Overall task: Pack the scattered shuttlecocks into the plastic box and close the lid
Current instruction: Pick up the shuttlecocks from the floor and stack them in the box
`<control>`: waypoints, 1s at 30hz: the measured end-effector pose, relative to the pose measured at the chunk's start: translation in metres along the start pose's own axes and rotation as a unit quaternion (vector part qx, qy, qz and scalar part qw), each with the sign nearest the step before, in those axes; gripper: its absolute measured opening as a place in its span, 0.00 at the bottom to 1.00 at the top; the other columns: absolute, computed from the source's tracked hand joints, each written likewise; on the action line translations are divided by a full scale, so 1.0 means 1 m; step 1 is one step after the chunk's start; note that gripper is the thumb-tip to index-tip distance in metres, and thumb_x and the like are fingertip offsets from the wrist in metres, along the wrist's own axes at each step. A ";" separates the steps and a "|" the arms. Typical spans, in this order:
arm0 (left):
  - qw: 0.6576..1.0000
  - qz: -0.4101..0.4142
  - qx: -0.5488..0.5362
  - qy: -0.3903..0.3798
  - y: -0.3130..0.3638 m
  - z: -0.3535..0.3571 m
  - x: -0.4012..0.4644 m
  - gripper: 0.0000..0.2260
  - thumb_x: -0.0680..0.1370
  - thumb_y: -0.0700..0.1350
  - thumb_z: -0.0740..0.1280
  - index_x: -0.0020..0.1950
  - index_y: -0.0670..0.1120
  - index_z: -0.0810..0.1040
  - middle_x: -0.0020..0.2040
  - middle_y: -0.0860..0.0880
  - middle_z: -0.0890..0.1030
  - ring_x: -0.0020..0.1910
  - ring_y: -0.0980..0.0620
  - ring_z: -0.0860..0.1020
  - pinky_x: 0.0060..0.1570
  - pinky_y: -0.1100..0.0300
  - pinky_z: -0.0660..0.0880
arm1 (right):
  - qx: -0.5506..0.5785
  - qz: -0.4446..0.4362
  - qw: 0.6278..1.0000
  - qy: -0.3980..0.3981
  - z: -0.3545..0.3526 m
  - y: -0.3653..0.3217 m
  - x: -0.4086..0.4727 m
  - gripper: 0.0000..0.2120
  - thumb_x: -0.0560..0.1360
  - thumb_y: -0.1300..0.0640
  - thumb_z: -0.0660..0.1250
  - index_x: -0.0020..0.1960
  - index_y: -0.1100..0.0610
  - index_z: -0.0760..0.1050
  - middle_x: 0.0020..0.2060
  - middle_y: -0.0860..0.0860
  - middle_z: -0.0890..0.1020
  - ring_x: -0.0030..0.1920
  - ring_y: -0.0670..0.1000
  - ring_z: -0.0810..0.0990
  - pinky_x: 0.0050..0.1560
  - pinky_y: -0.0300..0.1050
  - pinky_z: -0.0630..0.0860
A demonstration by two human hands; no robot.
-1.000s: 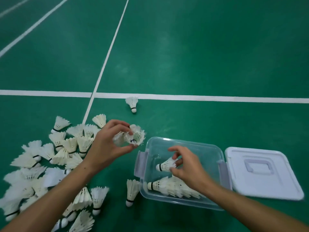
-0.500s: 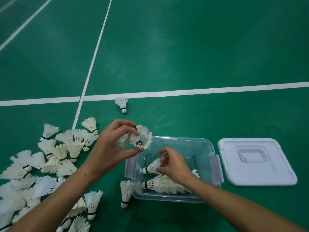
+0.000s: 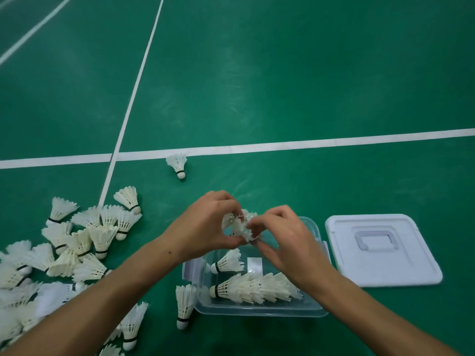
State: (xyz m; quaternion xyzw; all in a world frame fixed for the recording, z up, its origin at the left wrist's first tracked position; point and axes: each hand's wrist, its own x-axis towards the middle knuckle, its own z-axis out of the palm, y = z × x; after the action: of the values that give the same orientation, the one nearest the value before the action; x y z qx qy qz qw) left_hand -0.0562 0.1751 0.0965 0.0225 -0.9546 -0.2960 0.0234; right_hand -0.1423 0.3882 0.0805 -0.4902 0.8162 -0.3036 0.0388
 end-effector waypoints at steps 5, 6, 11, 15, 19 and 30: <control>0.999 -0.022 -0.008 -0.044 -0.003 -0.002 0.002 0.21 0.69 0.56 0.82 0.58 0.55 0.81 0.59 0.56 0.77 0.59 0.55 0.76 0.61 0.55 0.76 | -0.040 -0.010 0.999 0.012 0.007 0.004 -0.011 0.16 0.75 0.56 0.78 0.60 0.52 0.79 0.49 0.43 0.83 0.50 0.48 0.79 0.42 0.46 0.80; 0.999 -0.028 -0.008 -0.039 -0.005 -0.004 0.000 0.19 0.70 0.53 0.82 0.58 0.56 0.81 0.60 0.56 0.77 0.59 0.55 0.75 0.61 0.54 0.76 | -0.035 0.003 0.999 0.019 0.008 0.005 -0.015 0.18 0.75 0.57 0.78 0.62 0.51 0.78 0.49 0.43 0.84 0.49 0.46 0.81 0.42 0.45 0.82; 0.997 -0.053 -0.033 0.047 -0.008 -0.008 -0.016 0.19 0.75 0.42 0.78 0.61 0.58 0.80 0.58 0.60 0.80 0.57 0.59 0.78 0.57 0.57 0.78 | -0.011 0.109 0.993 -0.034 0.019 0.021 -0.034 0.30 0.78 0.55 0.75 0.76 0.46 0.67 0.50 0.42 0.83 0.47 0.45 0.83 0.49 0.43 0.82; 0.992 -0.051 -0.065 0.099 -0.004 -0.006 -0.030 0.18 0.75 0.40 0.77 0.62 0.54 0.81 0.57 0.61 0.82 0.57 0.63 0.80 0.57 0.67 0.75 | -0.010 0.168 0.980 -0.105 0.035 0.029 -0.031 0.26 0.81 0.58 0.71 0.76 0.48 0.67 0.58 0.47 0.82 0.56 0.50 0.81 0.58 0.48 0.80; 0.986 -0.063 -0.094 0.126 -0.003 -0.003 -0.039 0.17 0.75 0.39 0.78 0.61 0.51 0.82 0.56 0.60 0.84 0.57 0.61 0.81 0.58 0.68 0.75 | 0.010 0.190 0.970 -0.152 0.059 0.031 -0.016 0.25 0.81 0.61 0.71 0.75 0.53 0.69 0.61 0.49 0.82 0.59 0.48 0.80 0.64 0.43 0.78; 0.874 -0.236 -0.395 0.156 0.012 0.011 -0.039 0.16 0.70 0.39 0.82 0.55 0.47 0.84 0.50 0.49 0.88 0.50 0.51 0.87 0.47 0.61 0.82 | 0.090 0.249 0.930 -0.256 0.092 0.037 -0.001 0.30 0.78 0.57 0.76 0.76 0.50 0.67 0.59 0.53 0.81 0.54 0.49 0.78 0.57 0.45 0.78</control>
State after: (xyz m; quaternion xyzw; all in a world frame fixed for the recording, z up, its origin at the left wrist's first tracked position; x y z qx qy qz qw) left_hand -0.0185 0.1933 0.0934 0.2819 -0.7083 -0.6381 0.1080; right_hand -0.1371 0.3590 -0.0144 -0.3270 0.8434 -0.2204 0.3649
